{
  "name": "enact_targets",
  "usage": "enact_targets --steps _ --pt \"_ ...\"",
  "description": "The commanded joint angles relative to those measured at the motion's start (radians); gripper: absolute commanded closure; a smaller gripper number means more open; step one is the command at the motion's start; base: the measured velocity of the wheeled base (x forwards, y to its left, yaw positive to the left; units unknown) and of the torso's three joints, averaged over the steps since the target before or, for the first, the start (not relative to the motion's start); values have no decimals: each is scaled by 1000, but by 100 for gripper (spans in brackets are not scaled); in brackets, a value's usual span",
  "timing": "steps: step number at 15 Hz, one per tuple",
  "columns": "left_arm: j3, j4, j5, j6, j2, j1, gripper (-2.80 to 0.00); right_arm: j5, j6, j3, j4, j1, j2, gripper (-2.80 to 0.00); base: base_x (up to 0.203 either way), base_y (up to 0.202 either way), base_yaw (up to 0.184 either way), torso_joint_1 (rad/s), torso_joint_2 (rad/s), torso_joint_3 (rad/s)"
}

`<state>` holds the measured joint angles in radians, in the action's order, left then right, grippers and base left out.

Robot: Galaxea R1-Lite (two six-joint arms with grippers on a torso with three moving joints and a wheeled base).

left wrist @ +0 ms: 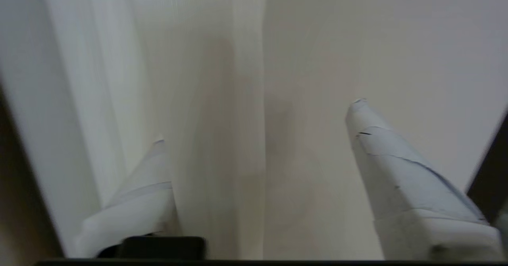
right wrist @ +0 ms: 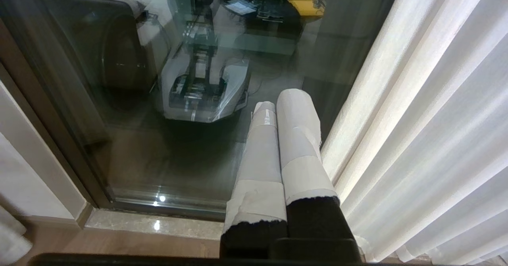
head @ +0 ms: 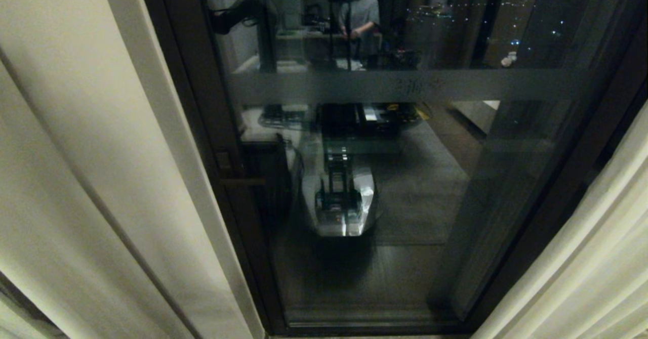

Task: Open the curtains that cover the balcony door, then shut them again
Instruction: Pull the inner curtains open on both sides

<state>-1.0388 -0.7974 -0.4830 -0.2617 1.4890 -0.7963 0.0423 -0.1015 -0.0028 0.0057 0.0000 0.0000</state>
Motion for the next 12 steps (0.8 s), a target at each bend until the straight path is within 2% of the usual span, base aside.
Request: enact_targets --steps 1,6,8,9,10,12 --pt "86 -2 -3 -2 -108 -18 -280 1 -1 0 0 0 2 0 0 0 0 0 0 0" --pt "335 0 0 -4 -312 -72 -280 1 -1 1 0 0 2 0 0 0 0 0 0 0" --pt "388 0 0 -3 -352 -81 -280 1 -1 0 0 0 2 0 0 0 0 0 0 0" --pt "394 0 0 -3 -358 -81 -129 1 -1 0 0 0 2 0 0 0 0 0 0 0" --pt "397 0 0 -2 -362 -81 0 1 -1 1 0 0 2 0 0 0 0 0 0 0" --pt "396 0 -2 -2 -363 -81 0 1 -1 0 0 0 2 0 0 0 0 0 0 0"
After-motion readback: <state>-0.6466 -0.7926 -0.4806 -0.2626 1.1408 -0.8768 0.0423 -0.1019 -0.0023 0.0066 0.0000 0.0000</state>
